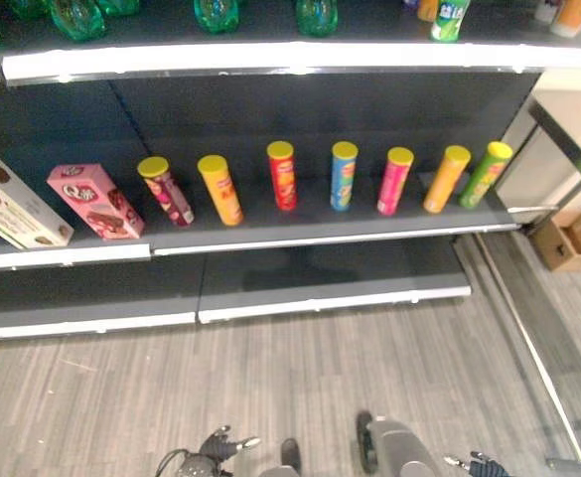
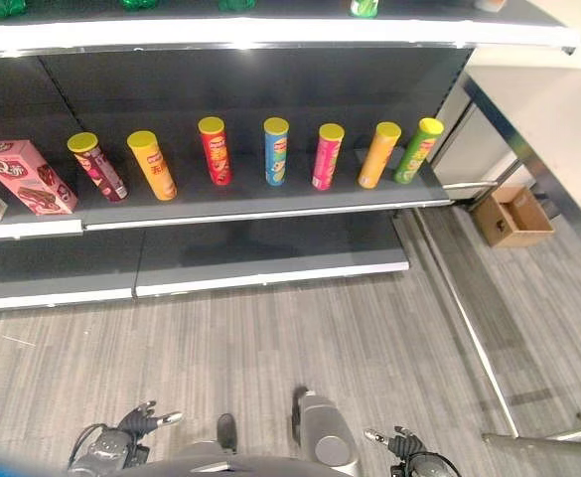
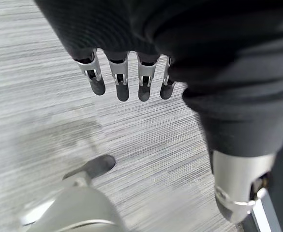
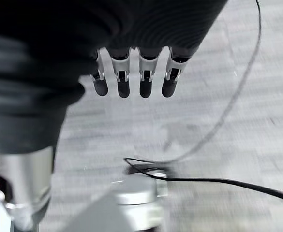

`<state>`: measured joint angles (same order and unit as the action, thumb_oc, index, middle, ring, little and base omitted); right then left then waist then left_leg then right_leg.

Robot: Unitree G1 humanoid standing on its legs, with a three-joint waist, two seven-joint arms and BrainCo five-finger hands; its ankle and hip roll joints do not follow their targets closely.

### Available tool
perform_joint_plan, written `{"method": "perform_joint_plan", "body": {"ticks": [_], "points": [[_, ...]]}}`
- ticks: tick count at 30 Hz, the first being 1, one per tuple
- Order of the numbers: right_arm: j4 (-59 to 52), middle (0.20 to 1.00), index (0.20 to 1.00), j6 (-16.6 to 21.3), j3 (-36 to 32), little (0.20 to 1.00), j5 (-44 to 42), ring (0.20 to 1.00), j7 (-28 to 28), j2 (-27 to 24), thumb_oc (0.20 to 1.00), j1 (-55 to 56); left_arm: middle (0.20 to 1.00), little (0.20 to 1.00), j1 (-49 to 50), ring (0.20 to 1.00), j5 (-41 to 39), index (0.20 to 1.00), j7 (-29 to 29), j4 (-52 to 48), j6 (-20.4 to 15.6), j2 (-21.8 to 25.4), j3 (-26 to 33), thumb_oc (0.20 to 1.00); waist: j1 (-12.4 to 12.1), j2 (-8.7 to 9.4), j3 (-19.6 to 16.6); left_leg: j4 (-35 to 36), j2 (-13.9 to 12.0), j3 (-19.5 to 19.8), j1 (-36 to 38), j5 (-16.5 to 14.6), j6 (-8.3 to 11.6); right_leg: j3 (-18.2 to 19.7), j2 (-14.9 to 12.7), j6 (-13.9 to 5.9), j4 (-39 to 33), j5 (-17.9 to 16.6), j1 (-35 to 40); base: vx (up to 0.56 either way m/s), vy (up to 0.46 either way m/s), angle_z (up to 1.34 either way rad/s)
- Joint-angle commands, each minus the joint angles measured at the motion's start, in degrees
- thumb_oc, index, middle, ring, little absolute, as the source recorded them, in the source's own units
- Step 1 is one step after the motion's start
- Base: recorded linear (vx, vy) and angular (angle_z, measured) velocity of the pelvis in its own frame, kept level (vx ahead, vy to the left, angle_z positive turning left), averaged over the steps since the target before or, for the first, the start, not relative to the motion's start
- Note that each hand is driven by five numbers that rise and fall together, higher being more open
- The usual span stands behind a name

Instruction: Put the goods on the table back onto the shelves and tidy them up.

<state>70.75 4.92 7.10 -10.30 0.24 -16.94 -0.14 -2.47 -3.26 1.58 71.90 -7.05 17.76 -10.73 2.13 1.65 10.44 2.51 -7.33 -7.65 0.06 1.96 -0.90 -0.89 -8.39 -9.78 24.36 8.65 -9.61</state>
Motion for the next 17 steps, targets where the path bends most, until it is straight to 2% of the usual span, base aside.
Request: {"method": "perform_joint_plan", "body": {"ticks": [1, 3, 5, 7, 11, 17], "points": [[-2.15, 1.000, 1.000, 0.58, 1.19, 1.000, 3.25, 1.000, -1.18, -0.63, 1.000, 0.25, 1.000, 1.000, -0.68, 1.000, -0.02, 1.000, 0.66, -0.84, -1.61, 0.39, 1.79, 1.000, -0.25, 0.42, -3.63, -0.10, 6.57, 2.57, 0.88, -7.39, -0.13, 0.54, -1.52, 1.01, -16.95, -9.42, 2.58, 0.00, -0.136, -0.94], [-2.42, 1.000, 1.000, 0.40, 1.34, 1.000, 3.34, 1.000, -0.83, -0.37, 1.000, 0.19, 1.000, 1.000, -0.74, 1.000, -0.21, 1.000, 0.61, -0.52, -1.74, 0.60, 2.09, 1.000, -0.70, 2.00, -4.78, 0.07, 7.00, 2.10, 0.78, -7.52, 0.38, 2.30, -1.81, -0.01, -21.88, -10.09, 4.09, 0.01, -0.136, -0.35], [-2.43, 1.000, 1.000, 0.38, 1.72, 1.000, 3.23, 1.000, -0.72, -0.10, 1.000, -0.04, 1.000, 1.000, -0.87, 1.000, -0.50, 1.000, 0.65, -0.34, -1.81, 0.55, 2.23, 1.000, -0.64, 2.78, -5.29, -0.19, 6.63, 1.88, 0.37, -7.36, 0.93, 3.39, -0.75, -0.65, -24.47, -10.31, 4.53, 0.01, -0.156, -0.23], [-2.54, 1.000, 1.000, 0.40, 1.82, 1.000, 3.15, 1.000, -0.46, -0.18, 1.000, 0.43, 1.000, 1.000, -0.92, 1.000, -1.12, 1.000, 0.50, -0.51, -1.93, 0.44, 2.29, 1.000, -0.62, 3.37, -5.49, -0.22, 5.80, 1.95, 0.55, -7.07, 1.78, 3.30, -0.17, -0.33, -25.31, -10.14, 5.11, 0.02, -0.126, -0.40], [-1.11, 1.000, 1.000, 0.21, 1.49, 1.000, 2.86, 1.000, -0.57, -0.24, 1.000, 1.06, 1.000, 1.000, -1.34, 1.000, -0.34, 1.000, 0.12, -0.92, -1.97, -0.33, 0.77, 1.000, 0.06, 3.64, -5.85, 0.02, 4.52, 2.46, 1.10, -6.60, 3.07, 2.11, 0.91, 0.38, -25.98, -9.29, 6.36, 0.02, -0.117, 0.10], [-0.18, 1.000, 1.000, 0.13, 1.12, 1.000, 2.71, 1.000, -0.56, -0.24, 1.000, 1.82, 1.000, 1.000, -0.73, 1.000, 0.78, 1.000, -0.24, -0.16, -1.67, -1.00, 0.06, 1.000, 0.45, 2.73, -6.46, 1.06, 3.42, 2.69, 3.05, -6.22, 3.88, 0.87, 1.43, 1.05, -26.20, -8.14, 8.17, 0.05, -0.050, 0.11]]}}
